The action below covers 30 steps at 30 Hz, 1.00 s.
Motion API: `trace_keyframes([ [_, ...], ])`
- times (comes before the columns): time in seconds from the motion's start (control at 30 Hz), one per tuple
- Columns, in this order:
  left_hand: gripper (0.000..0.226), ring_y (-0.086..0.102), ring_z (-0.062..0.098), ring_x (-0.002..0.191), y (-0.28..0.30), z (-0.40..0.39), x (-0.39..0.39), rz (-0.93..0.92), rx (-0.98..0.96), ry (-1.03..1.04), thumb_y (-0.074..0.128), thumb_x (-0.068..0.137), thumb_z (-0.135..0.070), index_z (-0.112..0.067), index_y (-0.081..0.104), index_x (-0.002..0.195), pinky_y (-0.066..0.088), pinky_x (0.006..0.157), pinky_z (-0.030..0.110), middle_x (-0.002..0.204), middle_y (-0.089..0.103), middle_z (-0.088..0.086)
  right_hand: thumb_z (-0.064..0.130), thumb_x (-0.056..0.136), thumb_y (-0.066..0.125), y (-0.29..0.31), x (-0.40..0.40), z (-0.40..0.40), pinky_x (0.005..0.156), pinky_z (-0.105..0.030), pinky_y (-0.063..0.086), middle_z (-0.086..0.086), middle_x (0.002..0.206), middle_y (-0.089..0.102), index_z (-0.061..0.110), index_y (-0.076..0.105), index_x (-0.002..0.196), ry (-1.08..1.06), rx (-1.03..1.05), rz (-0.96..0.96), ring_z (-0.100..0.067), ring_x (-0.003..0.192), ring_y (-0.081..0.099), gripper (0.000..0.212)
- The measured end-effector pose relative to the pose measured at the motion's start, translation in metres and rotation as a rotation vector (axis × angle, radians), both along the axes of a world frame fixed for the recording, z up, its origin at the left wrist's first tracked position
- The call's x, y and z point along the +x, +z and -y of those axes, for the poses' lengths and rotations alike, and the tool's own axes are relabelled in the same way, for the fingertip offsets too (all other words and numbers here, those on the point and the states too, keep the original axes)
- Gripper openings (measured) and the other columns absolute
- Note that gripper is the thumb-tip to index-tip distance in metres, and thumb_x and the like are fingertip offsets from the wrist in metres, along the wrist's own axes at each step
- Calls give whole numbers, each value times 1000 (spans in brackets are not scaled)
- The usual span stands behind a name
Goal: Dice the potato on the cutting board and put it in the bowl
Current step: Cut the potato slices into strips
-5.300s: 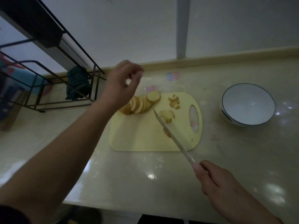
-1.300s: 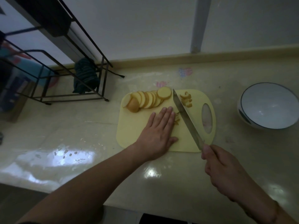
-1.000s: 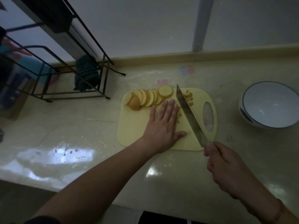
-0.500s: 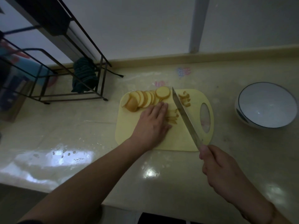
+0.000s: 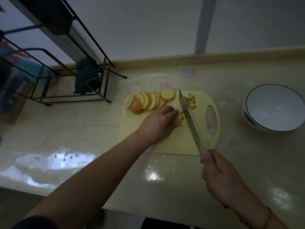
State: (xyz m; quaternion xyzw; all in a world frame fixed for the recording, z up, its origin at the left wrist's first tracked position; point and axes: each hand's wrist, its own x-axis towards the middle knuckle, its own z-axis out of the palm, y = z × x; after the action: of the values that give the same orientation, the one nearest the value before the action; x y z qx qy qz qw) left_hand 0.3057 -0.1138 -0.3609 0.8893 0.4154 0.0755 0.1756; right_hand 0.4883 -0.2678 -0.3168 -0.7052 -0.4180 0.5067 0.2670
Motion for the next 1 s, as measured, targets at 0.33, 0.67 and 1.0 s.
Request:
trace_keyframes([
  [0.33,36,66,33,91,-7,13,14,159,-25,198,69,88,-15,-2,67,122,57,79,43,115,63,14,67,82,26,2,-10,-12,53,-28,34,-1,59,52,12,48,79,77,14,15,-8,47,43,59],
  [0.67,32,64,35,92,-7,13,20,211,-7,259,68,88,-12,0,69,118,54,80,40,111,63,16,63,89,28,1,0,-21,46,-23,30,-1,63,48,11,47,82,151,6,44,-5,45,38,56],
  [1.0,34,65,35,96,-10,12,21,190,11,242,68,88,-12,0,67,120,55,83,41,115,63,16,66,84,28,-1,4,-27,48,-23,29,-2,64,47,8,50,88,126,-22,8,-7,47,37,62],
])
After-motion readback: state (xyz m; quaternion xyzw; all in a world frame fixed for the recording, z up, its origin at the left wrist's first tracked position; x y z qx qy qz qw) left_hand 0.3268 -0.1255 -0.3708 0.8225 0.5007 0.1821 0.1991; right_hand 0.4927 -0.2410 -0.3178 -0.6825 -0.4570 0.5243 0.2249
